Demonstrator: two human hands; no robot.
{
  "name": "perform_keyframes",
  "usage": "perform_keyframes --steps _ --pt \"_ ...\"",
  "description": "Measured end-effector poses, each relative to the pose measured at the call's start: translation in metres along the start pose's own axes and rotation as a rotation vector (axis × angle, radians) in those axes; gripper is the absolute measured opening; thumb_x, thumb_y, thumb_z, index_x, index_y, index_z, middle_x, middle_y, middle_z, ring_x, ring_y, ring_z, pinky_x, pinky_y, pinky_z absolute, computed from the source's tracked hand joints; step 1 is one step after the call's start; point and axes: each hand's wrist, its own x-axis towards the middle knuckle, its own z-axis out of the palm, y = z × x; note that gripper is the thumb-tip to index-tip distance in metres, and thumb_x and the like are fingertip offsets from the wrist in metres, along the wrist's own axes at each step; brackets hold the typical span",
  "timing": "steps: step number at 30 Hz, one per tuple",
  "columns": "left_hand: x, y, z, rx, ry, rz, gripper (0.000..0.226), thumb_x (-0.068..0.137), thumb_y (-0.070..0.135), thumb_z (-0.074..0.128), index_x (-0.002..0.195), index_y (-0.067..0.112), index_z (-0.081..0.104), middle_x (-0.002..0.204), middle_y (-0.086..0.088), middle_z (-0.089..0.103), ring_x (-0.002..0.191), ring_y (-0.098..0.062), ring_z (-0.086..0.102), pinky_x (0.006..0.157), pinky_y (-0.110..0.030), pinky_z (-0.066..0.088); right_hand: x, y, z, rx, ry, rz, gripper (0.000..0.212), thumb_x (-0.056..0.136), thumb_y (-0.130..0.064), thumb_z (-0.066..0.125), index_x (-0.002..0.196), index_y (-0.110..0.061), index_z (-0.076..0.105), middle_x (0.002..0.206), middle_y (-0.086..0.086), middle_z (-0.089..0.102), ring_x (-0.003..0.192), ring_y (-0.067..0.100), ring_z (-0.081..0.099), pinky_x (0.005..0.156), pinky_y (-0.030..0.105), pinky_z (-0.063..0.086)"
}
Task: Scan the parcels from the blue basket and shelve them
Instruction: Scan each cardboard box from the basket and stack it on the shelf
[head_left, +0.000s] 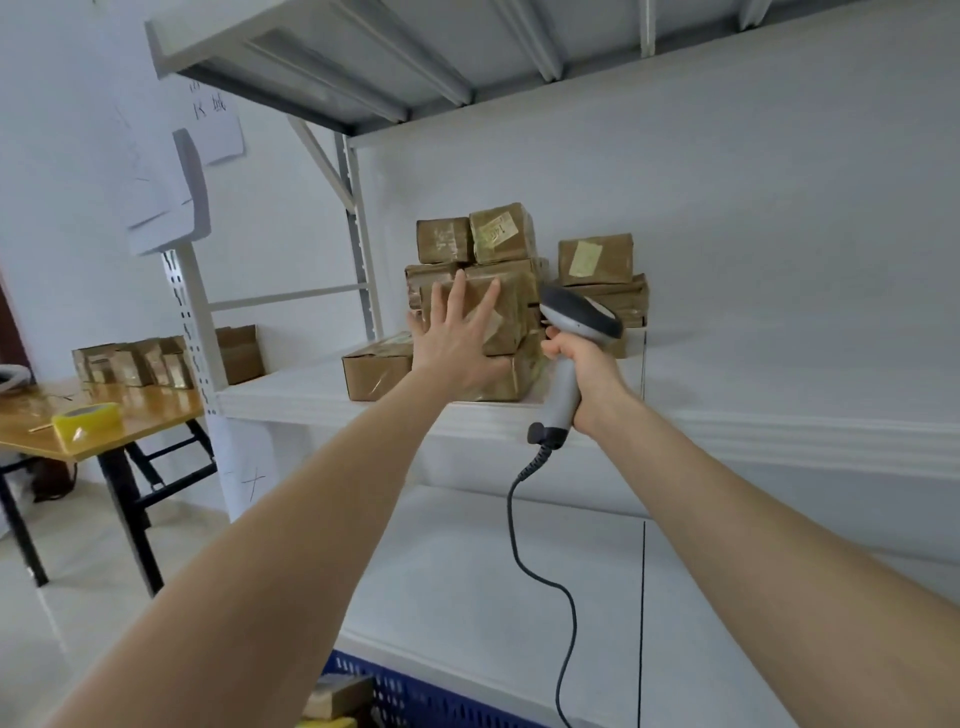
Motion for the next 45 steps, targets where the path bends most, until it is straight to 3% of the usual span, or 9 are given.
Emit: perform_keyframes --steps 7,13,18,21,27,37,45 --pt "0.013 -0.01 0.002 -0.078 -0.121 -0.004 0.097 0.082 0.065 0.054 0.149 0.042 -0.012 0.158 0.001 -0.023 0.146 -0.038 -0.007 0.11 -0.068 0.013 0.003 0.01 -0.006 0.004 -0.023 0.033 0.041 0.078 -0.013 0.068 0.119 -0.011 0.062 0.101 0.007 0.06 0.091 0.024 0.056 0.082 0.037 0.047" --pt "-0.007 -0.012 0.002 -0.13 -0.091 0.029 0.089 0.086 0.057 0.052 0.151 0.039 -0.006 0.16 -0.001 -0.014 0.147 -0.031 0.004 0.112 -0.064 0.015 -0.008 0.017 -0.007 -0.01 -0.045 0.016 0.034 0.078 -0.013 0.068 0.112 -0.015 0.065 0.107 0.004 0.065 0.096 0.021 0.06 0.092 0.039 0.049" --pt "-0.053 -0.017 0.012 -0.161 -0.012 0.053 0.08 0.09 0.052 0.051 0.153 0.026 0.009 0.16 -0.005 0.004 0.143 -0.028 0.024 0.113 -0.046 0.025 -0.041 0.031 -0.006 0.053 -0.127 0.05 0.014 0.084 -0.005 0.061 0.095 -0.013 0.066 0.098 0.006 0.072 0.084 0.02 0.068 0.072 0.03 0.052" --pt "-0.089 -0.02 0.029 -0.222 -0.053 0.033 0.079 0.089 0.049 0.054 0.152 0.025 0.012 0.159 -0.004 0.009 0.136 -0.03 0.036 0.106 -0.043 0.036 -0.064 0.052 -0.007 0.044 -0.156 0.074 0.016 0.085 -0.005 0.06 0.097 -0.014 0.067 0.093 0.005 0.074 0.082 0.017 0.067 0.071 0.027 0.053" --pt "-0.174 -0.033 0.087 -0.201 -0.266 -0.022 0.076 0.091 0.049 0.053 0.152 0.026 0.014 0.159 -0.003 0.006 0.13 -0.03 0.042 0.101 -0.042 0.042 -0.093 0.123 -0.019 0.049 -0.146 0.196 0.019 0.083 -0.004 0.06 0.096 -0.016 0.067 0.088 0.006 0.072 0.071 0.015 0.062 0.065 0.025 0.05" --pt "-0.303 -0.044 0.207 -0.276 -0.657 -0.143 0.076 0.092 0.047 0.053 0.152 0.022 0.014 0.159 -0.005 0.005 0.13 -0.028 0.044 0.102 -0.043 0.043 -0.117 0.287 -0.054 -0.025 0.002 0.577 0.007 0.087 -0.006 0.061 0.087 -0.011 0.066 0.085 0.01 0.072 0.068 0.016 0.062 0.059 0.026 0.051" --pt "-0.363 -0.051 0.304 -0.361 -0.925 -0.322 0.072 0.095 0.049 0.047 0.152 0.019 0.015 0.157 -0.007 0.011 0.135 -0.028 0.037 0.107 -0.042 0.038 -0.113 0.381 -0.075 -0.036 0.196 0.817 0.025 0.092 -0.006 0.058 0.068 -0.004 0.06 0.056 0.007 0.063 0.055 0.017 0.053 0.057 0.029 0.045"
